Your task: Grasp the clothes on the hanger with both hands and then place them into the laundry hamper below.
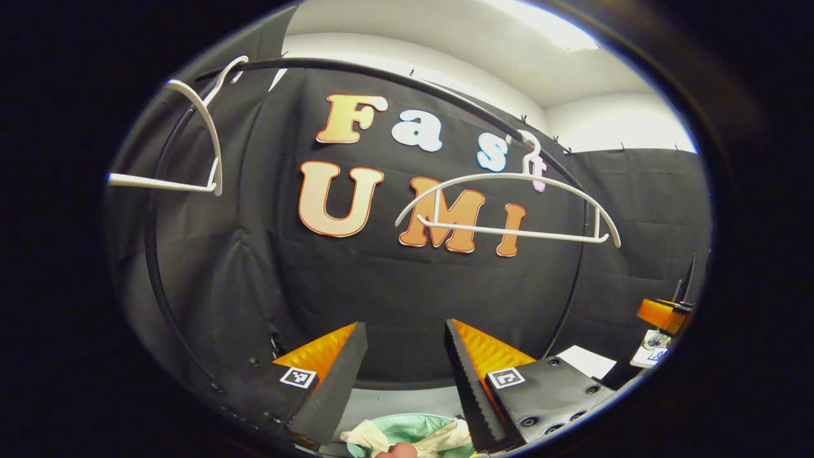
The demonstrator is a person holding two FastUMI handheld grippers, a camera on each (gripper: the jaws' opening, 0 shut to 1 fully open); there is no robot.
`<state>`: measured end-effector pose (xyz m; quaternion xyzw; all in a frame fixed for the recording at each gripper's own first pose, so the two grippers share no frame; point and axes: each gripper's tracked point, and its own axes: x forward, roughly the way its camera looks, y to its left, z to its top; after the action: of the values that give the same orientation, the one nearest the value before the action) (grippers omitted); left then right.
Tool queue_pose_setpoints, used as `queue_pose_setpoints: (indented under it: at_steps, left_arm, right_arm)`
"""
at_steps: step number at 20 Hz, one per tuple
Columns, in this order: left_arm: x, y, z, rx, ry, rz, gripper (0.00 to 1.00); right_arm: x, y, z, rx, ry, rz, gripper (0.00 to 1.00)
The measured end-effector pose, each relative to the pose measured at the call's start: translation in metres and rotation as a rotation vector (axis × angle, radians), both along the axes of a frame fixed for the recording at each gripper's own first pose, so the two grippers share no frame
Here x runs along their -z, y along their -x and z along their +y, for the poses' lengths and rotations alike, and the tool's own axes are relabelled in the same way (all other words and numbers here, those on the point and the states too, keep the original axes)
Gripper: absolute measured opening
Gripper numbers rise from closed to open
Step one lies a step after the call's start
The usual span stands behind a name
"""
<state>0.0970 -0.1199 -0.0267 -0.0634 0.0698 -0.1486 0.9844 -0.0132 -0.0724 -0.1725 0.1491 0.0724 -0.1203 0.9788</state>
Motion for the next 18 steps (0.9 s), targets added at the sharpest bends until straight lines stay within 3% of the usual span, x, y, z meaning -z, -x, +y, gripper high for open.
queue_pose_setpoints:
  at_steps: [3, 4, 5, 7, 8, 9, 18]
  left_arm:
    - [-0.003, 0.006, -0.002, -0.003, 0.001, -0.011, 0.89]
    - [-0.003, 0.006, -0.001, -0.007, -0.004, -0.015, 0.83]
    - [-0.003, 0.006, -0.001, -0.013, -0.009, -0.021, 0.89]
    - [-0.003, 0.005, 0.001, -0.026, -0.022, -0.029, 0.89]
    - [-0.003, 0.005, 0.001, -0.03, -0.026, -0.029, 0.89]
    - [-0.002, 0.005, 0.002, -0.035, -0.03, -0.028, 0.83]
    - [0.002, 0.008, 0.005, -0.054, -0.055, -0.022, 0.83]
  right_arm:
    - [-0.016, 0.007, -0.022, 0.036, -0.003, -0.025, 0.91]
    - [-0.02, 0.006, -0.026, 0.046, -0.009, -0.035, 0.92]
    - [-0.023, 0.008, -0.031, 0.055, -0.012, -0.038, 0.92]
    - [-0.029, 0.004, -0.039, 0.065, 0.0, -0.04, 0.92]
    - [-0.029, 0.003, -0.04, 0.067, 0.003, -0.041, 0.92]
    - [-0.028, 0.004, -0.041, 0.067, 0.002, -0.038, 0.93]
    - [-0.032, 0.002, -0.037, 0.062, 0.001, -0.042, 0.93]
